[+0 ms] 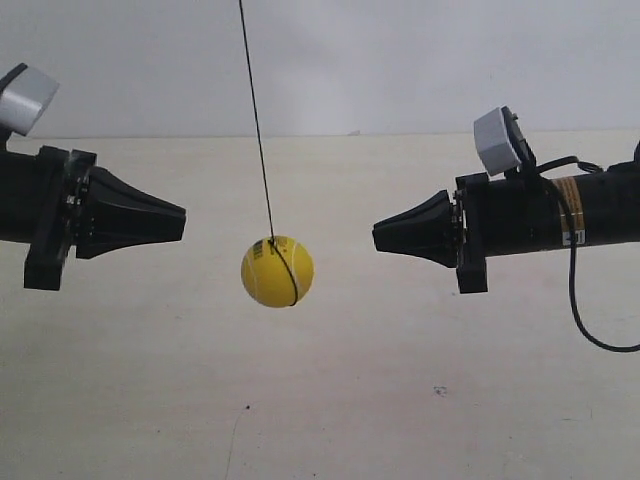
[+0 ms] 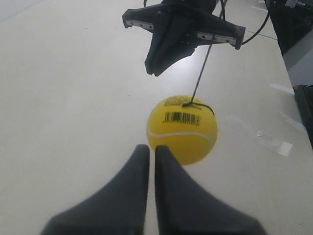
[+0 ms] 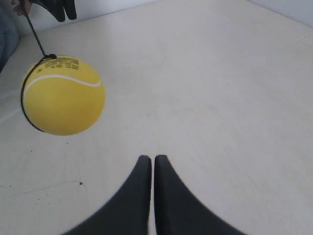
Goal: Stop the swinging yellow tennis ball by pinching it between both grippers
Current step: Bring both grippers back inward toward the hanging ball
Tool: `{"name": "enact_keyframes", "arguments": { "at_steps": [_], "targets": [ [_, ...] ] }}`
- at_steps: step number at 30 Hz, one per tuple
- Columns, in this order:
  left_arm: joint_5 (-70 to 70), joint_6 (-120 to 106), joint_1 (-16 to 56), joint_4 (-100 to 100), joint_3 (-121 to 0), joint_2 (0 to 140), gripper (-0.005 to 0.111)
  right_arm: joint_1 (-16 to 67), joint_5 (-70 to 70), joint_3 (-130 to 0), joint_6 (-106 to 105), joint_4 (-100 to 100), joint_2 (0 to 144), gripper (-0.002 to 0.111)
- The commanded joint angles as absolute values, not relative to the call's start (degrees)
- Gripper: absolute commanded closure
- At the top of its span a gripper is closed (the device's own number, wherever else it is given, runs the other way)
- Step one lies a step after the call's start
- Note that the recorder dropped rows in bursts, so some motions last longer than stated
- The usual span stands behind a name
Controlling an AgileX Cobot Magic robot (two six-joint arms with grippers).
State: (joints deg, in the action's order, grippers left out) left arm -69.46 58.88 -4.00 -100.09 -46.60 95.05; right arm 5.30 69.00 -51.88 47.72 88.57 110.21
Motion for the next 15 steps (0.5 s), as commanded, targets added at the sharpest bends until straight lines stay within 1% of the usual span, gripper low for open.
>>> {"name": "enact_keyframes", "arguments": {
  "at_steps": [1, 4, 11, 15],
  "targets": [
    [-70.0, 58.2, -3.2, -99.9, -47.0, 97.4, 0.102, 5.3, 70.0, -52.1, 47.1, 87.4, 110.0, 0.108],
    [-70.0, 57.4, -1.5, -99.9, -47.0, 98.2, 0.102, 5.4, 70.0, -52.1, 46.6, 86.8, 110.0, 0.108],
    [-70.0, 57.3, -1.1, -99.9, -47.0, 98.3, 0.102, 5.5, 70.0, -52.1, 46.5, 86.4, 110.0, 0.108],
    [-70.0, 57.0, -0.1, -99.9, -47.0, 98.3, 0.102, 7.9, 70.0, -52.1, 45.1, 85.6, 110.0, 0.108]
  ]
}}
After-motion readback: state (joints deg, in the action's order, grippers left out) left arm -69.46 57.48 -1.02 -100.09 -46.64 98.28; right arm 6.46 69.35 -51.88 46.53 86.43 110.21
